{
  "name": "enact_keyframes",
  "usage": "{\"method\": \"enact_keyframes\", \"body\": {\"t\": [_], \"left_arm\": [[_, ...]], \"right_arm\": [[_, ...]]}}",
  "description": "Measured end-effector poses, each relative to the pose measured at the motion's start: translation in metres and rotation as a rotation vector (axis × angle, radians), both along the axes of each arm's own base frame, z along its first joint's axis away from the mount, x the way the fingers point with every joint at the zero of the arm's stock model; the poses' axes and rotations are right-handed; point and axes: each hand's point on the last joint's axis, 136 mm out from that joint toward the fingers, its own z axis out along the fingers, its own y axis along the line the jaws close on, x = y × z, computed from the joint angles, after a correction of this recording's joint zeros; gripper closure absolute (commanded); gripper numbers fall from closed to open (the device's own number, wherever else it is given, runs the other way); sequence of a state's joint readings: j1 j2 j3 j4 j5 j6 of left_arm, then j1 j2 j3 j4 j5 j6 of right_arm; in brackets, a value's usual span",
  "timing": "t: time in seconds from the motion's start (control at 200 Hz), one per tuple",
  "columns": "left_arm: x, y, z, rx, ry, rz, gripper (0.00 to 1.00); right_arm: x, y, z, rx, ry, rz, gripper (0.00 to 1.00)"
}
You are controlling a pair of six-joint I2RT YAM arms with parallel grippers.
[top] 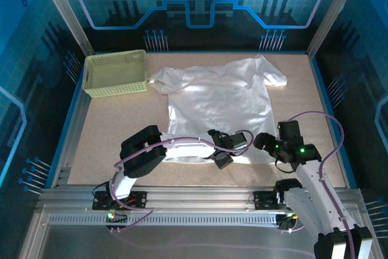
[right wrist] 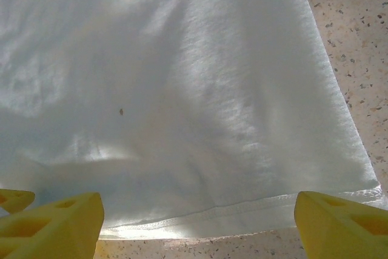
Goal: Fold the inside-out t-shirt
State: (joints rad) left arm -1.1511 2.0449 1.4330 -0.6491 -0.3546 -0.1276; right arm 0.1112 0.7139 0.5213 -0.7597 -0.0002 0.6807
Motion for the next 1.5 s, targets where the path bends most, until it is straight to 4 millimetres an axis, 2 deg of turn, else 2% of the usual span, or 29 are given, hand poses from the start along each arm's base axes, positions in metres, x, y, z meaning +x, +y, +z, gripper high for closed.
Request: {"method": "enact_keyframes", "body": {"t": [0.21,0.52,0.64,0.8,0.925,1.111,1.271,1.501], "left_arm": [[0.006,0.004,0.003,0.006,-0.042,0.010,0.38],[0.017,0.003,0.018,-0.019,-0.120,0.028,0.46],[0.017,0.005,0.018,-0.020,-0.121,0.028,0.47],[0.015,0.006,0.021,-0.037,-0.122,0.028,0.60],[0.013,0.008,0.021,-0.050,-0.116,0.025,0.60],[0.008,0.012,0.018,-0.055,-0.102,0.023,0.59],[0.010,0.014,0.017,-0.055,-0.103,0.031,0.60],[0.025,0.020,0.016,-0.079,-0.108,0.094,0.60]], "right_arm": [[0.001,0.000,-0.003,-0.001,0.013,0.001,0.16],[0.003,0.001,-0.005,-0.001,0.022,0.005,0.16],[0.003,0.001,-0.006,-0.001,0.027,0.006,0.16],[0.002,0.002,-0.007,-0.001,0.032,0.013,0.16],[0.001,0.006,-0.008,0.000,0.037,0.035,0.18],[-0.009,0.022,-0.019,-0.013,0.095,0.100,0.21],[-0.024,0.011,-0.031,-0.090,0.186,0.044,0.25],[-0.040,0.004,-0.032,-0.141,0.236,-0.039,0.24]]}}
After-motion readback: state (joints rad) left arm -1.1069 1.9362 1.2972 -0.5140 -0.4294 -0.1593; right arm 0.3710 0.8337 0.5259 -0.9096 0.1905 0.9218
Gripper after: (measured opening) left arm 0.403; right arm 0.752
